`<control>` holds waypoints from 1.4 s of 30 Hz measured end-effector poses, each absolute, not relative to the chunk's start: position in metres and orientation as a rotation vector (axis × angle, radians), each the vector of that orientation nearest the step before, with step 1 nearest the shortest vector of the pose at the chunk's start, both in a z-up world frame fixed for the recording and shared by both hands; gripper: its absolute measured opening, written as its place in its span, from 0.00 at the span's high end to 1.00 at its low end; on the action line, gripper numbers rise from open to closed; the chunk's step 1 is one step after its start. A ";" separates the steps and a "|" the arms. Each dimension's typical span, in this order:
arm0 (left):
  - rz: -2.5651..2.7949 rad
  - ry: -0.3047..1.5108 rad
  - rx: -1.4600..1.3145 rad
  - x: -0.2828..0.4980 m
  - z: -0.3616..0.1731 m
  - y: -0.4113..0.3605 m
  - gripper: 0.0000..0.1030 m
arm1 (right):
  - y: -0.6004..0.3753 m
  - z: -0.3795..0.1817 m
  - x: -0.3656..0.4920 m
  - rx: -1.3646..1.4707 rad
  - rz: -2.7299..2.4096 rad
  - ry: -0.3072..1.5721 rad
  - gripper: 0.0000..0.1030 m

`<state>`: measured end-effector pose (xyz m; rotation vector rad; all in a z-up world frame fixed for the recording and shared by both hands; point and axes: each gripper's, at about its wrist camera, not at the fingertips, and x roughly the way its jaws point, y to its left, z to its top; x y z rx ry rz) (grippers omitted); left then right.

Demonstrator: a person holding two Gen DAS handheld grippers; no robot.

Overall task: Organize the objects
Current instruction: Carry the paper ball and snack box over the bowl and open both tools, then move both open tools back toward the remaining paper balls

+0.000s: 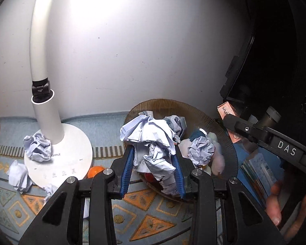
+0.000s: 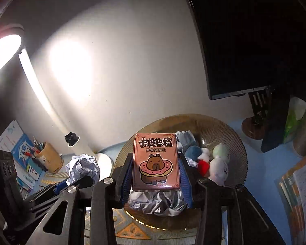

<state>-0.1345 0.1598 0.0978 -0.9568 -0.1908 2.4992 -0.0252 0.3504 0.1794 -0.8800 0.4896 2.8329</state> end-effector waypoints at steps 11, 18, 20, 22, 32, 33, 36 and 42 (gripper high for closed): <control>2.510 -0.223 -0.938 -0.121 0.089 0.154 0.17 | 0.373 0.136 -0.049 -1.076 2.768 0.595 0.57; 2.653 -0.258 -0.831 -0.046 0.122 0.089 0.17 | 0.332 0.152 0.001 -1.060 2.852 0.497 0.48; 2.733 -0.226 -0.846 -0.023 0.127 0.064 0.17 | 0.310 0.162 0.017 -1.028 2.908 0.457 0.35; 2.841 -0.162 -0.919 -0.004 0.122 0.037 0.16 | 0.286 0.166 0.036 -1.011 2.971 0.422 0.35; 2.962 -0.325 -1.048 0.038 0.041 -0.049 0.17 | 0.193 0.066 0.061 -1.260 2.943 0.251 0.35; 2.972 -0.337 -1.031 0.040 0.037 -0.049 0.17 | 0.186 0.062 0.063 -1.224 2.929 0.152 0.34; 2.987 -0.339 -1.046 0.038 0.035 -0.047 0.17 | 0.178 0.055 0.067 -1.151 2.904 0.002 0.34; 2.955 -0.394 -1.073 0.038 0.031 -0.053 0.17 | 0.168 0.052 0.061 -1.145 2.867 -0.116 0.30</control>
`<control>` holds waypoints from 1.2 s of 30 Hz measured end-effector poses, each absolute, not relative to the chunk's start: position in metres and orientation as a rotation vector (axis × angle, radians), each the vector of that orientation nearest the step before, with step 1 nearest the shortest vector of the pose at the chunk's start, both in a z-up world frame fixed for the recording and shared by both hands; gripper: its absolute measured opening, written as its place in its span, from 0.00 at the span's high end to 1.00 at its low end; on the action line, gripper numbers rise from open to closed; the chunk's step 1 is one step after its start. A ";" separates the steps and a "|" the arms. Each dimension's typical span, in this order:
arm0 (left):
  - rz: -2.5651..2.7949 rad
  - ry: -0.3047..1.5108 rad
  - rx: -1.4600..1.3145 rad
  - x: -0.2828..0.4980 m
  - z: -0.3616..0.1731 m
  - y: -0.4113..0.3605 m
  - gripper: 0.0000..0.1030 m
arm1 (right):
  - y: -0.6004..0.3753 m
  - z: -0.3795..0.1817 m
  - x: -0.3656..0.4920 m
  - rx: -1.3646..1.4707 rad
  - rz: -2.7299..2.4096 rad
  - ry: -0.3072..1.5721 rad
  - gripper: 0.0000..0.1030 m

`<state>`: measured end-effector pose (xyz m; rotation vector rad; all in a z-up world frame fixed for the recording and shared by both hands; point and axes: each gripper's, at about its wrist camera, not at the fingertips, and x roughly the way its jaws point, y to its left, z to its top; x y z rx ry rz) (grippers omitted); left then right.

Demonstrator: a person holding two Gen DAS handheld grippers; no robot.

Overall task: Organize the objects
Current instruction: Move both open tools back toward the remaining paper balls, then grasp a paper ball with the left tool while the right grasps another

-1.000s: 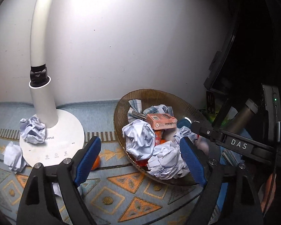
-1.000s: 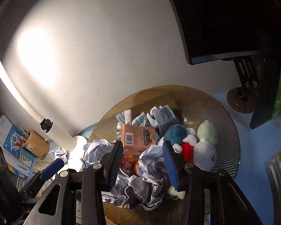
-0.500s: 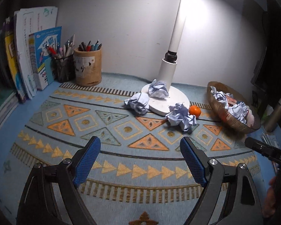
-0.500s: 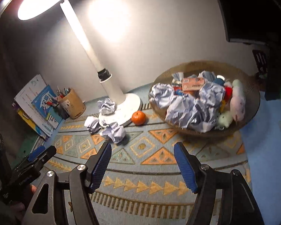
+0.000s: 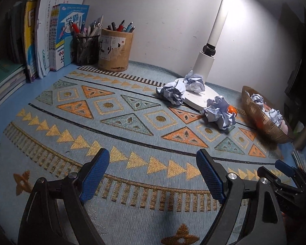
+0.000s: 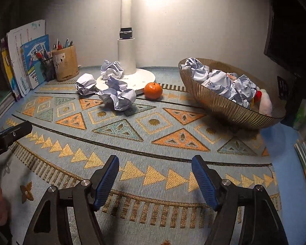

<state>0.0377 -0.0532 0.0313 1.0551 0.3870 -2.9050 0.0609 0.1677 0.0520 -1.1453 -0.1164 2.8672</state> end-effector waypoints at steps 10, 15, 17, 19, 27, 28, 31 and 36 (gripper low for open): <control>-2.906 0.394 1.089 0.036 0.028 -0.052 0.17 | 0.169 0.054 0.064 -1.126 2.842 -0.126 0.10; -2.892 0.398 1.097 0.034 0.028 -0.054 0.17 | 0.171 0.056 0.067 -1.099 2.845 -0.121 0.10; -2.914 0.406 1.114 0.032 0.029 -0.055 0.17 | 0.170 0.058 0.067 -1.107 2.860 -0.115 0.10; -2.976 0.501 1.225 0.019 0.032 -0.059 0.17 | 0.170 0.060 0.062 -1.149 2.898 -0.076 0.10; -3.061 0.444 1.377 -0.082 0.047 -0.065 0.17 | 0.160 0.082 -0.010 -1.269 3.066 0.142 0.10; -3.047 0.415 1.401 -0.094 0.042 -0.062 0.17 | 0.158 0.078 -0.021 -1.286 3.062 0.135 0.10; -3.027 0.416 1.451 -0.122 0.029 -0.056 0.17 | 0.158 0.067 -0.050 -1.331 3.063 0.165 0.10; -3.008 0.449 1.458 -0.153 0.020 -0.051 0.17 | 0.152 0.056 -0.082 -1.397 3.061 0.144 0.10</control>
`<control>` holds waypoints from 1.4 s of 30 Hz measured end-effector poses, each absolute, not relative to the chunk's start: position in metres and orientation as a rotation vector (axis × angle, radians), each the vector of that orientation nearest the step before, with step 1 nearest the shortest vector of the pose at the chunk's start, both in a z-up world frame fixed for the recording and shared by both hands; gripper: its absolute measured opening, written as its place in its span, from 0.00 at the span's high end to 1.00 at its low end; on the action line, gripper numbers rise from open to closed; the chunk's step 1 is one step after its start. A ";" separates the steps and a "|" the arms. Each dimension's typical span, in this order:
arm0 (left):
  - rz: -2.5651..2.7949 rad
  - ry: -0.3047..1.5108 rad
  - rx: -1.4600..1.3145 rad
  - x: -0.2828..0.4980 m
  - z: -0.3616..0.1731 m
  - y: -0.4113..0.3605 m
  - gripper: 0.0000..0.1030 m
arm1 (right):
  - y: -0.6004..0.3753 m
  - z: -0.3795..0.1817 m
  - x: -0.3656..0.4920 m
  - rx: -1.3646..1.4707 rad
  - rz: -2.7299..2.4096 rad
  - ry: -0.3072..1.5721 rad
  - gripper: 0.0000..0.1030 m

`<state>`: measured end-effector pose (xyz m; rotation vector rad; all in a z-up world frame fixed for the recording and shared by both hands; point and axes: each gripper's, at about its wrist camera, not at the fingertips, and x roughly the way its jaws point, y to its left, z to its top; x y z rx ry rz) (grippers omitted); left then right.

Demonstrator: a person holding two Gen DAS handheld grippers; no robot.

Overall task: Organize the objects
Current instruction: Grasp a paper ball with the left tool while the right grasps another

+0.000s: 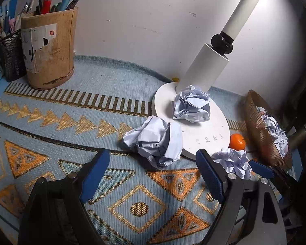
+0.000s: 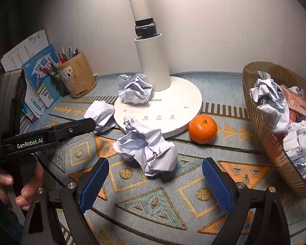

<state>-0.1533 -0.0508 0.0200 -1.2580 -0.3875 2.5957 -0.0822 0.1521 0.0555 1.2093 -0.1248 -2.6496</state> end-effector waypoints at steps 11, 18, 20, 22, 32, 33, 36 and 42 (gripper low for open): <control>2.596 -0.429 -1.262 -0.156 0.012 -0.051 0.53 | 0.131 0.044 -0.099 1.223 -2.688 0.038 0.39; 2.595 -0.430 -1.164 -0.095 0.043 -0.046 0.54 | 0.140 0.071 -0.064 1.160 -2.660 -0.043 0.51; 2.600 -0.426 -1.116 -0.067 0.053 -0.039 0.54 | 0.146 0.084 -0.041 1.134 -2.652 -0.085 0.51; 2.586 -0.502 -1.062 -0.035 0.059 -0.039 0.54 | 0.156 0.093 -0.014 1.113 -2.655 -0.110 0.50; 2.702 -0.507 -1.052 0.034 0.030 -0.001 0.54 | 0.206 0.047 0.062 1.236 -2.688 -0.247 0.46; 2.726 -0.476 -1.053 0.036 0.028 0.001 0.54 | 0.204 0.048 0.064 1.219 -2.698 -0.226 0.46; 2.763 -0.433 -1.084 0.035 0.023 0.005 0.54 | 0.199 0.052 0.069 1.167 -2.715 -0.189 0.38; 2.751 -0.449 -1.092 0.034 0.022 0.003 0.54 | 0.200 0.050 0.069 1.177 -2.706 -0.194 0.31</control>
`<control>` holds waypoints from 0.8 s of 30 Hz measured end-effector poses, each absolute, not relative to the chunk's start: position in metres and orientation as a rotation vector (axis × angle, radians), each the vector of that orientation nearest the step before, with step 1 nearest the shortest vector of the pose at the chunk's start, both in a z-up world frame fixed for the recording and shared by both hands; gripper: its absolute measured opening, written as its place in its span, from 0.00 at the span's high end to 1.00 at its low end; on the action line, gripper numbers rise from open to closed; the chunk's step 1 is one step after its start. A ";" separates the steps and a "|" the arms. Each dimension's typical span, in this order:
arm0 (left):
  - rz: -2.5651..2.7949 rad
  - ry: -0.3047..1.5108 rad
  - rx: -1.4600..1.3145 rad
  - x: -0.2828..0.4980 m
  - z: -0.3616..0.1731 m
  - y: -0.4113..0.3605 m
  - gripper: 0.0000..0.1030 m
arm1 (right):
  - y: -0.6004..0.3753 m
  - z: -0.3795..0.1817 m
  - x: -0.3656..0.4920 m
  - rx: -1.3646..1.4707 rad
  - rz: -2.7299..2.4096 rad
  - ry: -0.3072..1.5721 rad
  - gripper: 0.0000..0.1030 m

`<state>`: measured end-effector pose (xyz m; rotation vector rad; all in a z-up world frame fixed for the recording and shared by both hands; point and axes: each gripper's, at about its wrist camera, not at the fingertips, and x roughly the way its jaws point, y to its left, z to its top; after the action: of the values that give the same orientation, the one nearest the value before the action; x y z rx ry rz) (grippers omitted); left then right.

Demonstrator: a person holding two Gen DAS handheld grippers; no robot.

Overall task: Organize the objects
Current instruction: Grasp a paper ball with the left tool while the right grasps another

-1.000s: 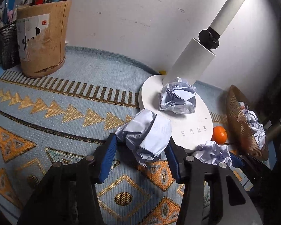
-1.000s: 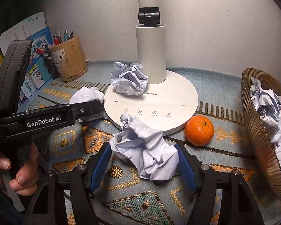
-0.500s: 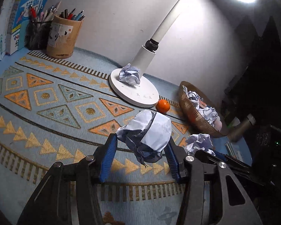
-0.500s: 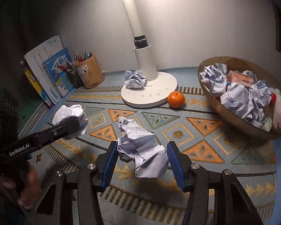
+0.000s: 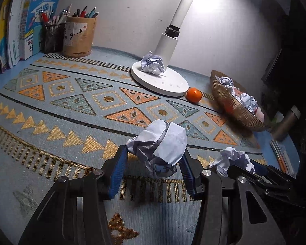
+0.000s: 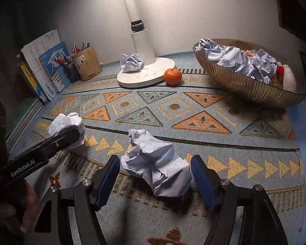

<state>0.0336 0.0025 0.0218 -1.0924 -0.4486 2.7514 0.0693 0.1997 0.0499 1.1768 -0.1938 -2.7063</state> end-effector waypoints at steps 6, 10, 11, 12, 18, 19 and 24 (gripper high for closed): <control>2.745 -0.457 -1.091 0.035 0.021 0.003 0.54 | 0.205 0.050 0.070 1.173 -2.700 -0.236 0.30; 2.760 -0.417 -1.085 0.035 0.022 0.007 0.54 | 0.202 0.049 0.070 1.176 -2.687 -0.218 0.30; 2.762 -0.406 -1.083 0.035 0.022 0.008 0.54 | 0.200 0.049 0.070 1.175 -2.685 -0.208 0.30; 2.763 -0.398 -1.083 0.036 0.022 0.009 0.54 | 0.199 0.049 0.071 1.174 -2.680 -0.198 0.30; 2.754 -0.410 -1.086 0.035 0.022 0.007 0.54 | 0.185 0.044 0.069 1.207 -2.627 -0.114 0.30; 2.753 -0.412 -1.086 0.035 0.022 0.007 0.54 | 0.183 0.043 0.069 1.212 -2.627 -0.099 0.30; 2.755 -0.392 -1.088 0.035 0.021 0.007 0.54 | 0.175 0.036 0.065 1.268 -2.644 -0.009 0.36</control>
<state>0.0346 0.0071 0.0214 -1.0884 -0.3917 2.7549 0.0647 0.1749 0.0362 1.2684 -0.0092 -2.6435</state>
